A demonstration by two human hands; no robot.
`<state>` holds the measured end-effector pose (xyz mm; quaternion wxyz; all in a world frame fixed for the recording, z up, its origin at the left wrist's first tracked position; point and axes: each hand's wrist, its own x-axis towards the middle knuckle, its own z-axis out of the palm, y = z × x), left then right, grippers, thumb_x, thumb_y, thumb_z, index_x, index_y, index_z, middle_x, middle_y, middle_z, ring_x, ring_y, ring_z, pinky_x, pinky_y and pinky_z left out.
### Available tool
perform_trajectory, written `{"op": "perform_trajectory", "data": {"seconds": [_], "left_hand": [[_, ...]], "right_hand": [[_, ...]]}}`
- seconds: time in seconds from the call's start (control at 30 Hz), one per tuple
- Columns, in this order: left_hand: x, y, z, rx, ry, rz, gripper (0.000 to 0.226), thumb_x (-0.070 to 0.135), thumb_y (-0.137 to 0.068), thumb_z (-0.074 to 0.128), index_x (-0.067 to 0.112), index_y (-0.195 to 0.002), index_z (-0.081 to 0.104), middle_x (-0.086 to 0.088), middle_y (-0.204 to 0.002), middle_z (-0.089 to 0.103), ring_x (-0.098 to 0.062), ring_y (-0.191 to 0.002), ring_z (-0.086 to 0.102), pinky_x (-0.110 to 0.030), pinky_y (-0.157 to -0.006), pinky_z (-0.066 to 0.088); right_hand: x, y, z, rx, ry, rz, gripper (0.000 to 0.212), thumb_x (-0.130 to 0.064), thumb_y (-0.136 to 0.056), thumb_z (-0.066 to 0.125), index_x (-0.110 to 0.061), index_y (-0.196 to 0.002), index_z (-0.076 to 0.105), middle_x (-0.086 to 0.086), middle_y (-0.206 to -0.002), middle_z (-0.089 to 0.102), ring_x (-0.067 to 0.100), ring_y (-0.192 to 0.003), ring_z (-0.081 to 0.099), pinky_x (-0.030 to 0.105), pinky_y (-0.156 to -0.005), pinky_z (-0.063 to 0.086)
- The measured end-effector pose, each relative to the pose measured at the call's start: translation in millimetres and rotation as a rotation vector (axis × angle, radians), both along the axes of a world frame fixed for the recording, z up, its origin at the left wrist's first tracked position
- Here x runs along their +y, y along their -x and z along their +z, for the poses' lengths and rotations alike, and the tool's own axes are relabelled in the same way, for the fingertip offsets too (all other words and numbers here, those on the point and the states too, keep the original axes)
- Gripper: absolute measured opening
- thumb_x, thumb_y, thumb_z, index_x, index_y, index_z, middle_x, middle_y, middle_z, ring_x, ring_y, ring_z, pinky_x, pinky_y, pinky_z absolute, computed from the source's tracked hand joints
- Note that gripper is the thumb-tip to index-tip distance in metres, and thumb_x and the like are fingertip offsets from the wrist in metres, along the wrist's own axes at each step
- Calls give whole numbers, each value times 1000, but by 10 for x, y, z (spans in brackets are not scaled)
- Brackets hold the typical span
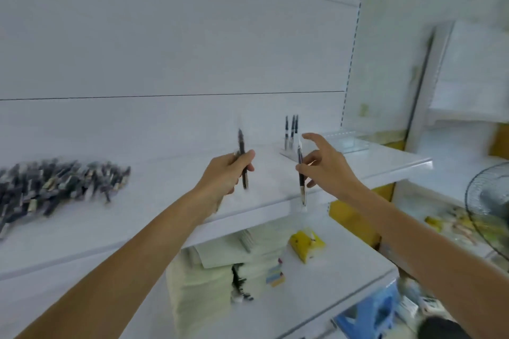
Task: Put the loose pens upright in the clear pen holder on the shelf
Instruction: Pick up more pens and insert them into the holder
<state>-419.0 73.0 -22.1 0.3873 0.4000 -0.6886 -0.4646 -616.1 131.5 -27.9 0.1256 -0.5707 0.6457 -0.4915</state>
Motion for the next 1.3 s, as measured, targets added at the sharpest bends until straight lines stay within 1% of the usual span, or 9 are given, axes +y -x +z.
{"op": "perform_trajectory", "data": {"seconds": [0.07,0.17,0.33,0.47,0.6,0.83,0.97,1.13,1.3], "left_hand": [[53,332,-18,-38,35,-81,35,45,-91,51,17,-72,58,5,-73,50,-13,-67,41,-22,-62,37],[59,783,-73,-19,67,-130,34,45,-90,52,18,-70,57,2,-77,54,-14,-71,48,-28,-73,40],[-49,1379,-121,72,105,-52,35,43,-93,48,19,-69,55,2,-73,55,-10,-63,49,-21,-60,39],[-264,1821,-83,125,134,-101,34,37,-97,42,18,-70,53,4,-68,51,-11,-63,49,-27,-67,42],[-568,2223,-19,144,128,-108,24,29,-98,42,13,-84,52,1,-65,48,-11,-54,46,-21,-52,41],[-1080,2882,207,25,122,-68,19,27,-98,39,12,-96,51,1,-72,48,-13,-60,45,-27,-60,37],[-1177,2938,213,-38,173,-20,23,32,-93,49,15,-79,46,1,-65,42,-13,-56,40,-27,-55,34],[-1244,2728,105,-77,222,185,25,35,-90,56,21,-74,44,0,-70,50,-14,-61,47,-28,-60,41],[-1205,2484,-22,-101,176,350,17,25,-93,52,19,-78,44,1,-68,49,-12,-56,45,-25,-54,37]], "right_hand": [[151,272,-17,3,5,-15,70,-4,-86,63,-35,-140,31,10,-87,65,23,-71,64,26,-56,58],[295,612,-43,-29,25,-68,71,-3,-85,65,-38,-138,34,10,-89,69,25,-74,67,27,-56,58],[372,1109,-110,-98,64,-141,60,-2,-85,64,-30,-131,39,6,-81,66,24,-66,67,29,-56,57],[233,1564,-73,-67,87,-190,54,-5,-87,62,-26,-132,39,3,-82,63,22,-63,67,27,-56,56],[-3,1998,40,-14,129,-215,57,-8,-88,63,-29,-134,36,6,-88,63,22,-67,69,25,-57,58],[-390,2671,375,52,200,-233,52,-8,-87,64,-25,-126,36,9,-85,62,23,-62,67,26,-58,58],[-809,2818,525,10,287,-175,52,-3,-87,63,-22,-128,37,11,-86,60,19,-54,61,21,-51,55],[-1596,2702,549,73,346,5,56,-5,-87,61,-22,-133,35,-3,-77,58,13,-55,62,39,-71,58],[-2200,2518,503,119,361,179,59,-5,-86,62,-19,-135,32,-5,-75,56,26,-65,64,47,-72,56]]}}
